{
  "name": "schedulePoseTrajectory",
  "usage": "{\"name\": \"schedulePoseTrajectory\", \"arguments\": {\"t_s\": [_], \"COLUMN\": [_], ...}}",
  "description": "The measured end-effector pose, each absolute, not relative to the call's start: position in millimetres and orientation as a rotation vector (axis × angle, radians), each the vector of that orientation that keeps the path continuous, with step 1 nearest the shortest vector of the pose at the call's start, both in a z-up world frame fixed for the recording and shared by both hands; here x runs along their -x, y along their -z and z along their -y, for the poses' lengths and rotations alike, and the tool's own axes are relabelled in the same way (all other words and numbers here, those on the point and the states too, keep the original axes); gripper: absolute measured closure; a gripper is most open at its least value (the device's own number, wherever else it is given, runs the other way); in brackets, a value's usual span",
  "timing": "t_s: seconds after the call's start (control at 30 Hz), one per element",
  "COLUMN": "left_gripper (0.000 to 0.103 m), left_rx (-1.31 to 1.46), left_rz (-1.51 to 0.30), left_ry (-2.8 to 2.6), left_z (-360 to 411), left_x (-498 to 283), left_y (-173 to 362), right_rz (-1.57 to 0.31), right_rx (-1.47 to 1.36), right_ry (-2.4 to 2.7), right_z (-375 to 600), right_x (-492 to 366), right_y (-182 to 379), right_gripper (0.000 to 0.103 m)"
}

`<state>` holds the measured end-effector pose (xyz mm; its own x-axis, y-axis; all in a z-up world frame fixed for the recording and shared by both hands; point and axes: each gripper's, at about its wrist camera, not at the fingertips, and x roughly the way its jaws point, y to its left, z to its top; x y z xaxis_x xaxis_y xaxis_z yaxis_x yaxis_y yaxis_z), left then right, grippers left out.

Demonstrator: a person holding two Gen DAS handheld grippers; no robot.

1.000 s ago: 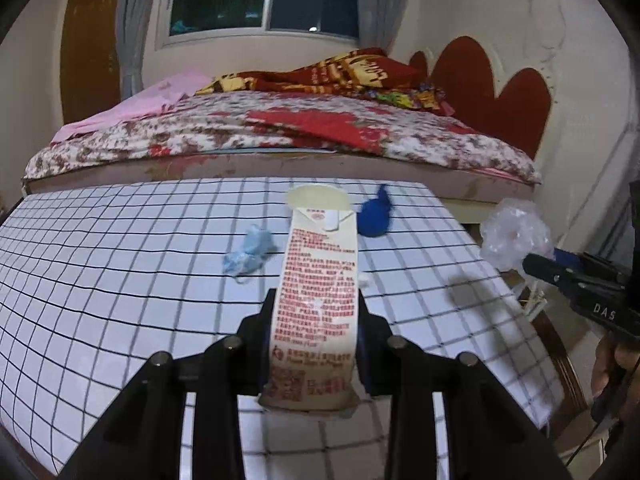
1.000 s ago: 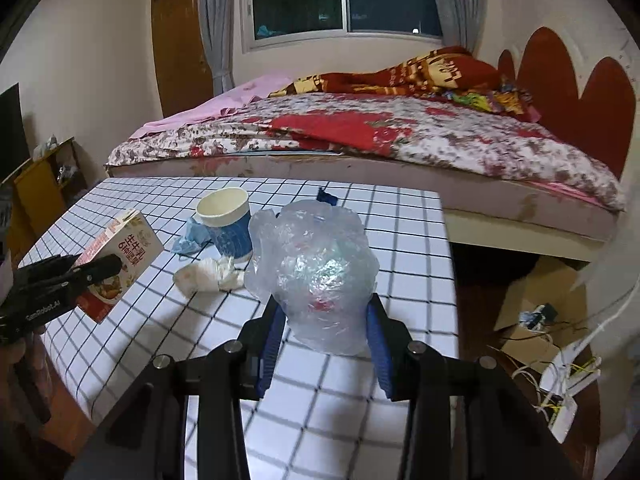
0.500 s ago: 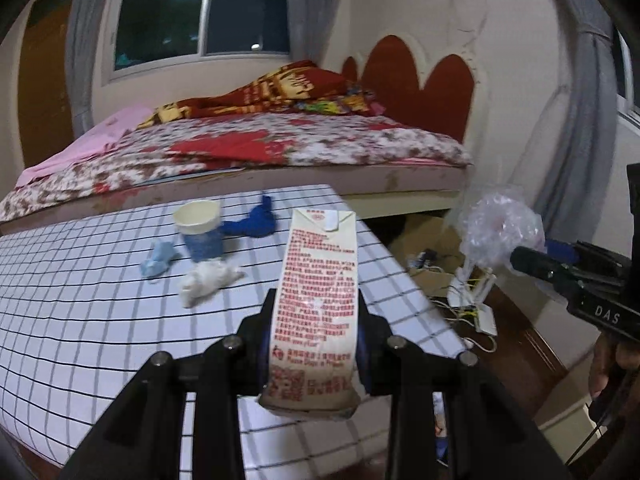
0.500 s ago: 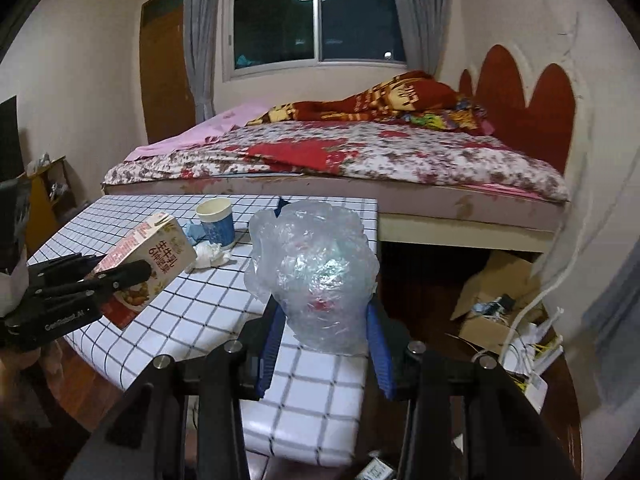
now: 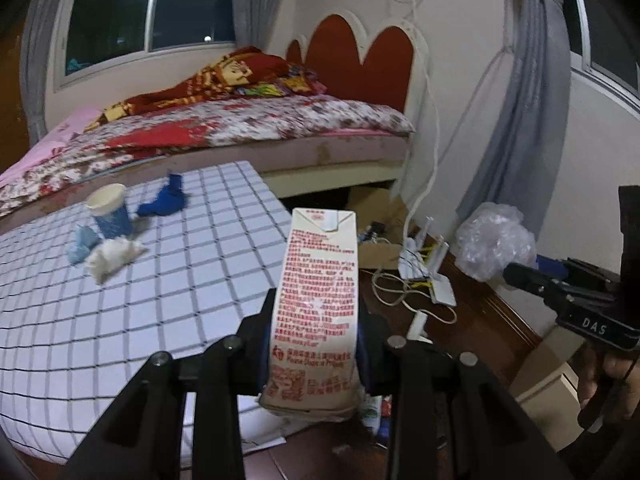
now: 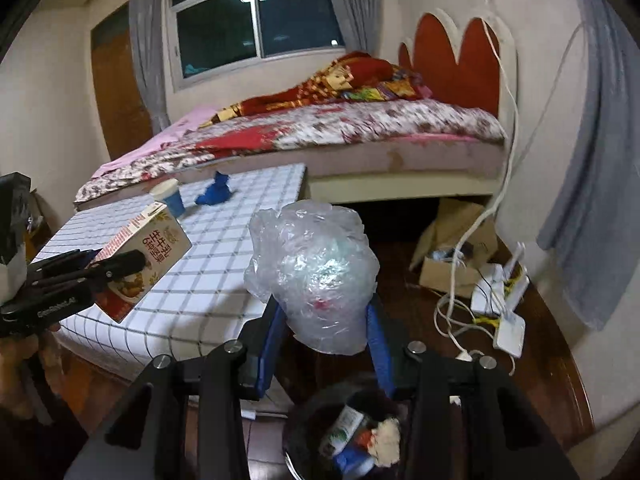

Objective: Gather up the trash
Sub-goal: 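Carry the milk carton and plastic bag over the black bin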

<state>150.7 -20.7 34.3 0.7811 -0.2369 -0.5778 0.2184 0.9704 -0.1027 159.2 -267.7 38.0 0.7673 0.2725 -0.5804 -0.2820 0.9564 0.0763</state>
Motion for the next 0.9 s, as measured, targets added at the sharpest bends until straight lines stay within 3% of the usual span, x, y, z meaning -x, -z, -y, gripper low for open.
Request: {"name": "schedulePoseTrajectory", "arguments": {"t_s": [0.9], "left_gripper": [0.068], "left_rx": [-0.071], "left_rz": [-0.769], "left_ry": [0.426], "left_z": [128.6], "left_x": [-122.7], "left_y": [33.0], "right_rz": [-0.781], "right_rx": [0.038], "right_ry": [-0.209], "right_z": [326.7], "right_x": [-134.2], "right_y": [25.3], "right_gripper": [0.061]}}
